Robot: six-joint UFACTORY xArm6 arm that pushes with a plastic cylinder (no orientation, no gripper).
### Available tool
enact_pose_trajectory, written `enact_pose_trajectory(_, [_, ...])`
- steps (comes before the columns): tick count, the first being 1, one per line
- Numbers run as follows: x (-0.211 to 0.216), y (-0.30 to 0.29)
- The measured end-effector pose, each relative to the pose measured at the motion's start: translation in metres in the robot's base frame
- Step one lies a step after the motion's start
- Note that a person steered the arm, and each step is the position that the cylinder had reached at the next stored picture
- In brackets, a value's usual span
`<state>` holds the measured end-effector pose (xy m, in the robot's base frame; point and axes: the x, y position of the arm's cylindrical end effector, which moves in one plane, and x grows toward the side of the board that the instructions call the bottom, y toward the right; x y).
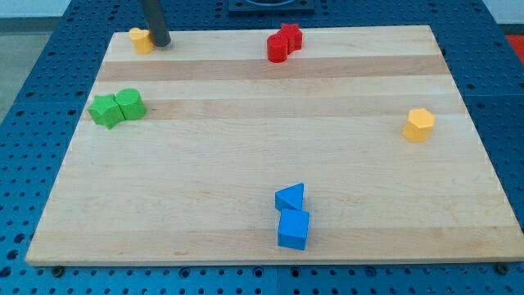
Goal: Separate the red star from the red circle
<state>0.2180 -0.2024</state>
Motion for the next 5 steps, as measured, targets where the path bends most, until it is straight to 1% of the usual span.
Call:
enact_pose_trajectory(1, [0.003, 0.003])
enact_pose_trajectory(3, [0.024, 0.041])
enact_pose_trajectory(4, [0.024, 0.043])
enact_pose_trajectory(5, [0.016, 0.07])
